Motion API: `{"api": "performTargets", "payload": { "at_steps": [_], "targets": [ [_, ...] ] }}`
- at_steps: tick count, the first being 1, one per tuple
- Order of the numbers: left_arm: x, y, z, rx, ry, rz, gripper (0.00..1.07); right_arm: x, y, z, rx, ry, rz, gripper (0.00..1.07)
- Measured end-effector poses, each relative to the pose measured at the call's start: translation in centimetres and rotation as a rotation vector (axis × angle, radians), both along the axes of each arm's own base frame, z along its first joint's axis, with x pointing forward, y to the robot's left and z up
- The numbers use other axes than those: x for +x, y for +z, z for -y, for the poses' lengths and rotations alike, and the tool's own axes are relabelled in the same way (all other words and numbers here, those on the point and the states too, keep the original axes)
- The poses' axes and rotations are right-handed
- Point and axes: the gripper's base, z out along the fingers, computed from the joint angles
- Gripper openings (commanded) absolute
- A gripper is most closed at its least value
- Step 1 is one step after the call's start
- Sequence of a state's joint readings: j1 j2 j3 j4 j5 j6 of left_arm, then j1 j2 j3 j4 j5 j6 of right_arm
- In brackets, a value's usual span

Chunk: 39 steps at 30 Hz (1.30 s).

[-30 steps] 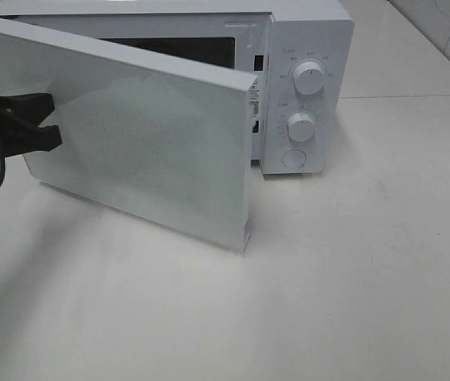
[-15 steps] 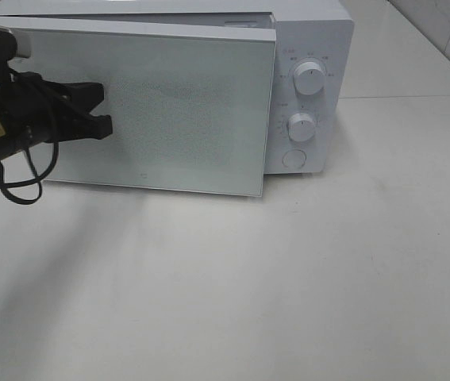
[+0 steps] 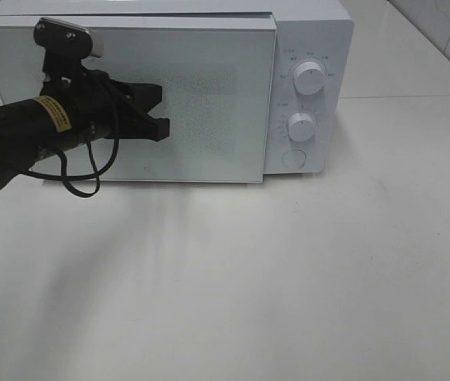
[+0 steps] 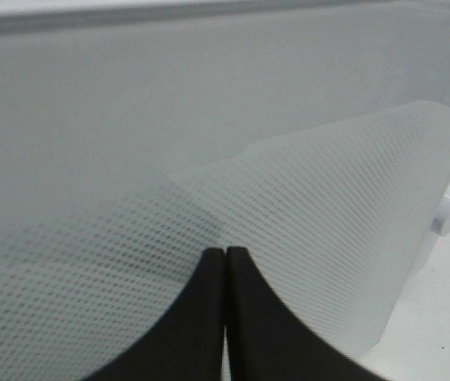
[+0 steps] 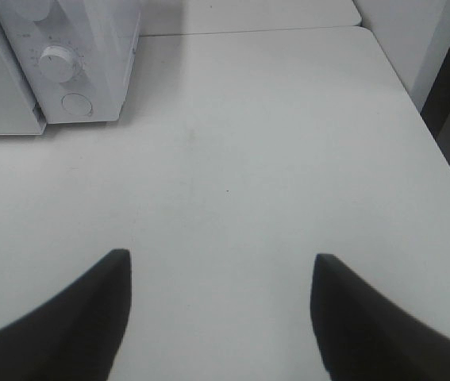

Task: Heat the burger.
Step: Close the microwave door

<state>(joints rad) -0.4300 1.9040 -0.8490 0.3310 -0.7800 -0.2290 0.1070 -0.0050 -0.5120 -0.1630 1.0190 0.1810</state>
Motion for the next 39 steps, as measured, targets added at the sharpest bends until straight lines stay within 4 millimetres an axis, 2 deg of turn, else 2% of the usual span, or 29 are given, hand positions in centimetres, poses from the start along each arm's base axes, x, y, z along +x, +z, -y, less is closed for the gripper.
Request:
{"api": "performTargets", "payload": {
  "at_steps": [9, 12, 13, 15, 17, 20, 23, 25, 28, 37, 39],
  "targets": [
    [1.7, 0.2, 2.6, 0.022, -0.049, 0.022, 0.0, 0.0, 0.0, 0.0, 0.0, 0.0, 0.0, 0.63],
    [1.8, 0.3, 2.9, 0.024, -0.056, 0.026, 0.0, 0.0, 0.0, 0.0, 0.0, 0.0, 0.0, 0.63],
    [1.9, 0.2, 3.7, 0.031, -0.076, 0.03, 0.0, 0.0, 0.0, 0.0, 0.0, 0.0, 0.0, 0.63],
    [2.0, 0.3, 4.1, 0.031, -0.085, 0.036, 0.0, 0.0, 0.0, 0.0, 0.0, 0.0, 0.0, 0.63],
    [2.4, 0.3, 5.6, 0.033, -0.102, 0.036, 0.0, 0.0, 0.0, 0.0, 0.0, 0.0, 0.0, 0.63],
    [2.4, 0.3, 6.0, 0.031, -0.102, 0.029, 0.0, 0.0, 0.0, 0.0, 0.0, 0.0, 0.0, 0.63],
    [2.5, 0.2, 7.1, 0.025, -0.105, 0.015, 0.0, 0.0, 0.0, 0.0, 0.0, 0.0, 0.0, 0.63],
    [2.7, 0.2, 8.7, 0.02, -0.105, -0.016, 0.0, 0.0, 0.0, 0.0, 0.0, 0.0, 0.0, 0.63],
    [2.8, 0.1, 9.6, 0.028, -0.111, -0.031, 0.0, 0.0, 0.0, 0.0, 0.0, 0.0, 0.0, 0.63],
    [2.7, 0.2, 10.6, 0.038, -0.112, -0.061, 0.0, 0.0, 0.0, 0.0, 0.0, 0.0, 0.0, 0.63],
    [2.4, 0.8, 11.1, 0.041, -0.106, -0.079, 0.0, 0.0, 0.0, 0.0, 0.0, 0.0, 0.0, 0.63]
  ]
}}
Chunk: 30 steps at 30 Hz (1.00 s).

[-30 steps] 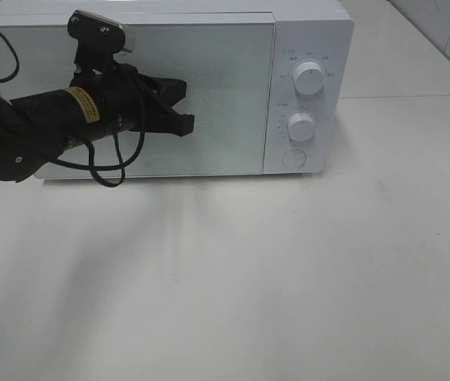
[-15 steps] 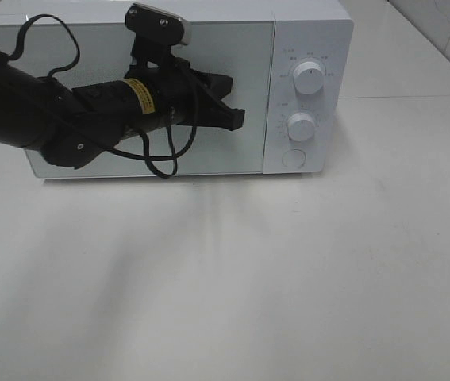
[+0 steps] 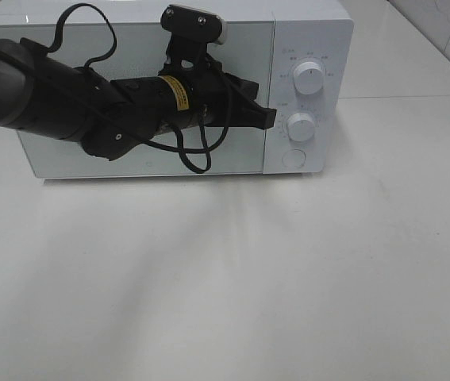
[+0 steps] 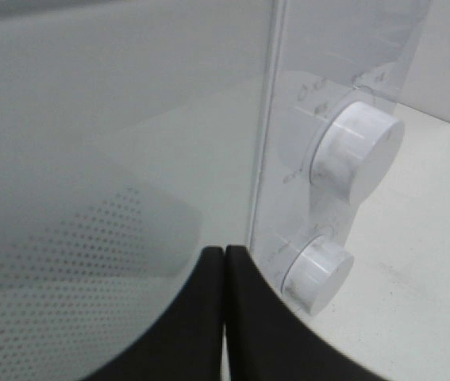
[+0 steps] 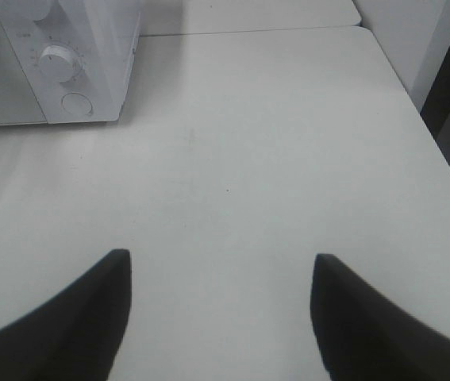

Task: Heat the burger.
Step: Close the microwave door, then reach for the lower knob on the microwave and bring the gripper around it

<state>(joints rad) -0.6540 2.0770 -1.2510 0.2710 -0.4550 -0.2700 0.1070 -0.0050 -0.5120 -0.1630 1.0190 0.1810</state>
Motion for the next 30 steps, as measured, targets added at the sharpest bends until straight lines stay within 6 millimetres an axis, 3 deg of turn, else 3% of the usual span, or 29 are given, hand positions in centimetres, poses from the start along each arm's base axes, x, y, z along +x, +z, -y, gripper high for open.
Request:
{"api": "performTargets", "payload": {
  "at_steps": [5, 6, 7, 8, 9, 10, 11, 12, 14, 23, 30],
  "targets": [
    [-0.5, 1.5, 0.2, 0.015, -0.002, 0.007, 0.03, 0.0, 0.0, 0.0, 0.0, 0.0, 0.0, 0.63],
    [-0.9, 2.4, 0.2, 0.031, -0.003, 0.007, 0.16, 0.0, 0.0, 0.0, 0.0, 0.0, 0.0, 0.63],
    [-0.9, 2.4, 0.2, 0.031, -0.003, 0.007, 0.16, 0.0, 0.0, 0.0, 0.0, 0.0, 0.0, 0.63],
    [-1.5, 3.1, 0.2, 0.056, -0.002, -0.011, 0.26, 0.0, 0.0, 0.0, 0.0, 0.0, 0.0, 0.63],
    [-2.0, 3.3, 0.4, 0.074, -0.006, -0.025, 0.48, 0.0, 0.0, 0.0, 0.0, 0.0, 0.0, 0.63],
    [-2.0, 3.3, 0.4, 0.074, -0.006, -0.025, 0.48, 0.0, 0.0, 0.0, 0.0, 0.0, 0.0, 0.63],
    [-2.9, 3.6, 0.7, 0.112, -0.017, -0.052, 0.69, 0.0, 0.0, 0.0, 0.0, 0.0, 0.0, 0.63],
    [-2.9, 3.6, 0.7, 0.112, -0.017, -0.052, 0.69, 0.0, 0.0, 0.0, 0.0, 0.0, 0.0, 0.63],
    [-4.4, 4.2, 1.2, 0.171, -0.033, -0.092, 0.89, 0.0, 0.0, 0.0, 0.0, 0.0, 0.0, 0.63],
    [-7.9, 4.9, 1.2, 0.388, -0.04, -0.243, 0.89, 0.0, 0.0, 0.0, 0.0, 0.0, 0.0, 0.63],
    [-9.8, 4.6, -1.1, 0.598, 0.035, -0.482, 0.89, 0.0, 0.0, 0.0, 0.0, 0.0, 0.0, 0.63]
  ]
}}
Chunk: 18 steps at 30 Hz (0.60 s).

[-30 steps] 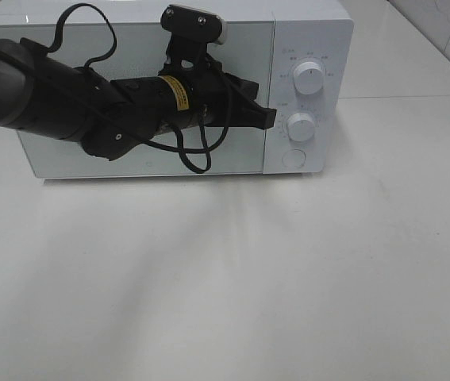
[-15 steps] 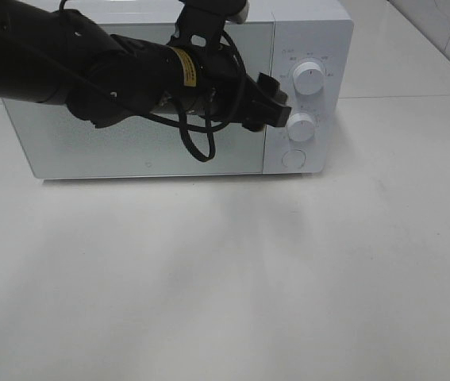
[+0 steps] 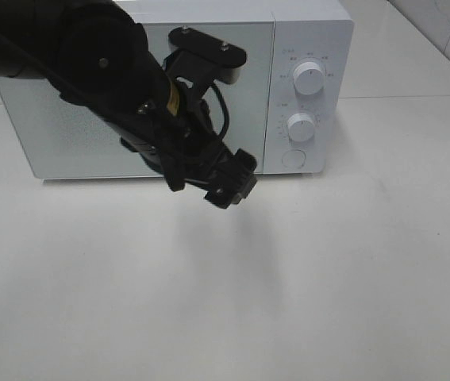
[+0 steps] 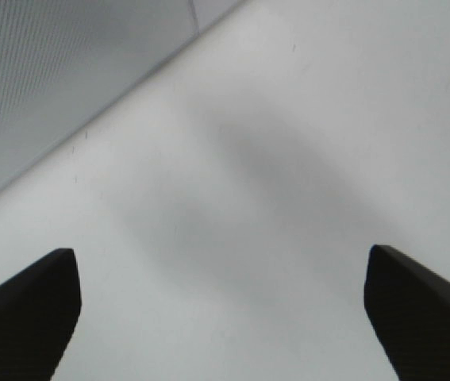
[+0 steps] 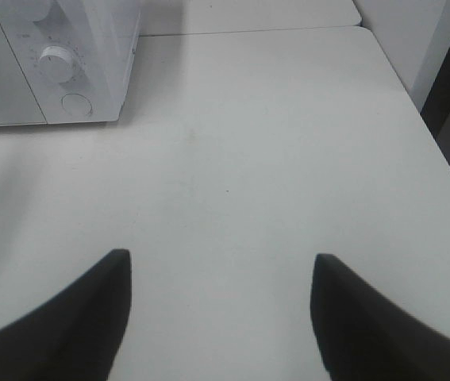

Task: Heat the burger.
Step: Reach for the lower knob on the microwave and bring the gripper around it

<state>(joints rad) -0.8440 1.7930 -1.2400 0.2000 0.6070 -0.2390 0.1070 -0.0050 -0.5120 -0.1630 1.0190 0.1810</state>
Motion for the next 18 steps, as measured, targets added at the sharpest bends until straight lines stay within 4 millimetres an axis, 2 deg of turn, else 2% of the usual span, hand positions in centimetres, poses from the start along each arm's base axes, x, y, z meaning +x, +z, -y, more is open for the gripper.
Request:
{"api": "performTargets", "payload": {
  "at_steps": [7, 13, 14, 16, 18],
  "targets": [
    [-1.6, 0.5, -1.9, 0.144, 0.058, -0.156, 0.89, 0.0, 0.0, 0.0, 0.0, 0.0, 0.0, 0.63],
    [-1.6, 0.9, -3.0, 0.163, 0.097, -0.199, 0.89, 0.0, 0.0, 0.0, 0.0, 0.0, 0.0, 0.63],
    [-1.0, 1.2, -3.8, 0.16, 0.13, -0.211, 0.89, 0.0, 0.0, 0.0, 0.0, 0.0, 0.0, 0.63],
    [-0.8, 1.3, -4.2, 0.156, 0.144, -0.219, 0.89, 0.0, 0.0, 0.0, 0.0, 0.0, 0.0, 0.63],
    [0.7, 2.0, -7.1, 0.146, 0.21, -0.265, 0.89, 0.0, 0.0, 0.0, 0.0, 0.0, 0.0, 0.63]
  ]
}}
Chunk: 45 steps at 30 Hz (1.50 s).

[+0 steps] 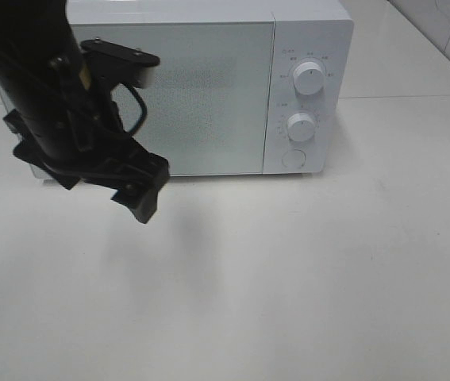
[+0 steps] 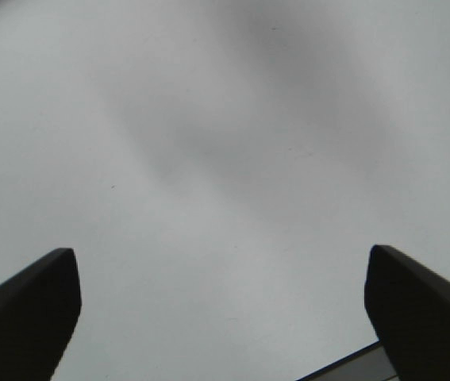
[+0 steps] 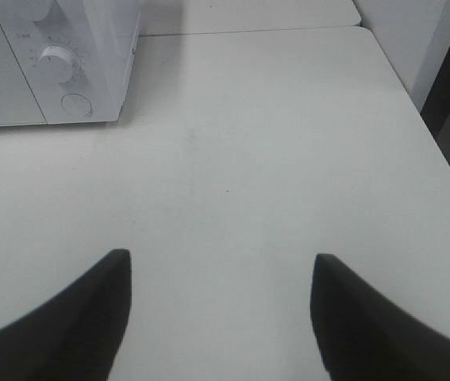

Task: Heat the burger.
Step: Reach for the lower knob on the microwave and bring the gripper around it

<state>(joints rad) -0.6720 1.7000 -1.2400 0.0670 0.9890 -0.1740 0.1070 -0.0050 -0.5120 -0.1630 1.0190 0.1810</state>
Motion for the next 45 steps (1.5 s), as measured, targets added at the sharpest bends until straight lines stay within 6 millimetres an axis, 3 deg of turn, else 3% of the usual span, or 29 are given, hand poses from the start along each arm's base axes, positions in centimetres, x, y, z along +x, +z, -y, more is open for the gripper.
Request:
{"api": "performTargets", "payload": {
  "at_steps": [3, 4, 6, 8, 9, 11, 12, 14, 15, 17, 20, 26, 29, 31, 33, 34, 38, 45],
  "targets": [
    [0.2, 0.2, -0.6, -0.006, 0.01, -0.009, 0.89, 0.0, 0.0, 0.0, 0.0, 0.0, 0.0, 0.63],
    [0.8, 0.8, -2.2, -0.016, 0.042, -0.022, 0.89, 0.0, 0.0, 0.0, 0.0, 0.0, 0.0, 0.63],
    [1.0, 0.9, -2.9, -0.018, 0.055, -0.028, 0.89, 0.0, 0.0, 0.0, 0.0, 0.0, 0.0, 0.63],
    [1.7, 1.1, -6.5, -0.026, 0.135, -0.046, 0.89, 0.0, 0.0, 0.0, 0.0, 0.0, 0.0, 0.63],
    [1.7, 1.1, -6.5, -0.026, 0.135, -0.046, 0.89, 0.0, 0.0, 0.0, 0.0, 0.0, 0.0, 0.63],
    [1.8, 1.2, -9.5, -0.035, 0.203, -0.055, 0.89, 0.0, 0.0, 0.0, 0.0, 0.0, 0.0, 0.63],
    [1.8, 1.2, -9.5, -0.035, 0.203, -0.055, 0.89, 0.0, 0.0, 0.0, 0.0, 0.0, 0.0, 0.63],
    [1.5, 1.2, -12.4, -0.04, 0.263, -0.067, 0.89, 0.0, 0.0, 0.0, 0.0, 0.0, 0.0, 0.63],
    [1.5, 1.2, -12.4, -0.04, 0.263, -0.067, 0.89, 0.0, 0.0, 0.0, 0.0, 0.0, 0.0, 0.63],
    [0.7, 1.1, -15.0, -0.06, 0.327, -0.081, 0.89, 0.0, 0.0, 0.0, 0.0, 0.0, 0.0, 0.63],
    [-0.5, 0.9, -16.8, -0.088, 0.372, -0.096, 0.89, 0.0, 0.0, 0.0, 0.0, 0.0, 0.0, 0.63],
    [-2.6, 0.7, -18.3, -0.105, 0.405, -0.103, 0.89, 0.0, 0.0, 0.0, 0.0, 0.0, 0.0, 0.63],
    [-4.4, 0.9, -18.8, -0.109, 0.413, -0.089, 0.89, 0.0, 0.0, 0.0, 0.0, 0.0, 0.0, 0.63],
    [-6.9, 1.1, -18.9, -0.116, 0.412, -0.059, 0.89, 0.0, 0.0, 0.0, 0.0, 0.0, 0.0, 0.63],
    [-7.5, 1.2, -19.0, -0.119, 0.411, -0.044, 0.89, 0.0, 0.0, 0.0, 0.0, 0.0, 0.0, 0.63],
    [-8.9, 1.5, -19.0, -0.128, 0.41, -0.006, 0.89, 0.0, 0.0, 0.0, 0.0, 0.0, 0.0, 0.63],
    [-10.9, 1.8, -19.0, -0.142, 0.407, 0.048, 0.89, 0.0, 0.0, 0.0, 0.0, 0.0, 0.0, 0.63],
    [-15.9, 3.9, -19.2, -0.191, 0.389, 0.297, 0.89, 0.0, 0.0, 0.0, 0.0, 0.0, 0.0, 0.63]
  ]
}}
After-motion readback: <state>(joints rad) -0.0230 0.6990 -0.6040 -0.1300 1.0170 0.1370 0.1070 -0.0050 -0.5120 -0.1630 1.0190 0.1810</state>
